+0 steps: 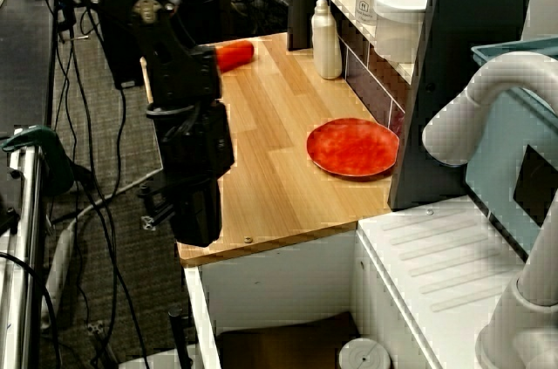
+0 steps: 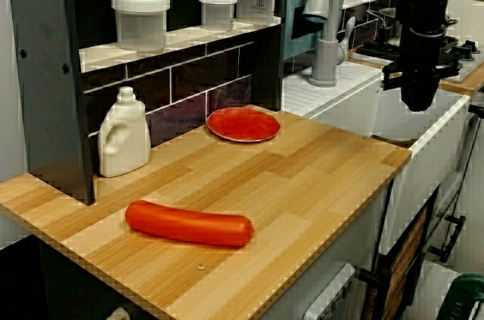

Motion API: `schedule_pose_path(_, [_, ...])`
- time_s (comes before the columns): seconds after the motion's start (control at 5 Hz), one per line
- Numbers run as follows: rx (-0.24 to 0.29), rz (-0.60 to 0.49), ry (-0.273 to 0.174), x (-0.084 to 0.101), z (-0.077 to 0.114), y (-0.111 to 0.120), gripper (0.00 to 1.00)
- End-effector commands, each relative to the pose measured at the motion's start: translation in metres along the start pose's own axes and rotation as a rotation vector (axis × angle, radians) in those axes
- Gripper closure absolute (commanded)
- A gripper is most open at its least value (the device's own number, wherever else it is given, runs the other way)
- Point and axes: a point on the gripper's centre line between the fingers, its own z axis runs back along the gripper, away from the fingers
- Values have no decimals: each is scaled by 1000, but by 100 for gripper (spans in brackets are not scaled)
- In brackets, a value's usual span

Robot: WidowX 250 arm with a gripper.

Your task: Push into sink

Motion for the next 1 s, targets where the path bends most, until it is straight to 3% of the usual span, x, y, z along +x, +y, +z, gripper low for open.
schedule_pose_path(0.0, [160, 155, -144, 2, -1, -21, 100])
schedule_pose_path(0.4, [133, 288, -134, 6, -4, -6, 0])
schedule_pose_path(0.6, [159, 391, -148, 6, 2, 5, 0])
schedule_pose_path(0.8, [159, 391, -148, 6, 2, 5, 0])
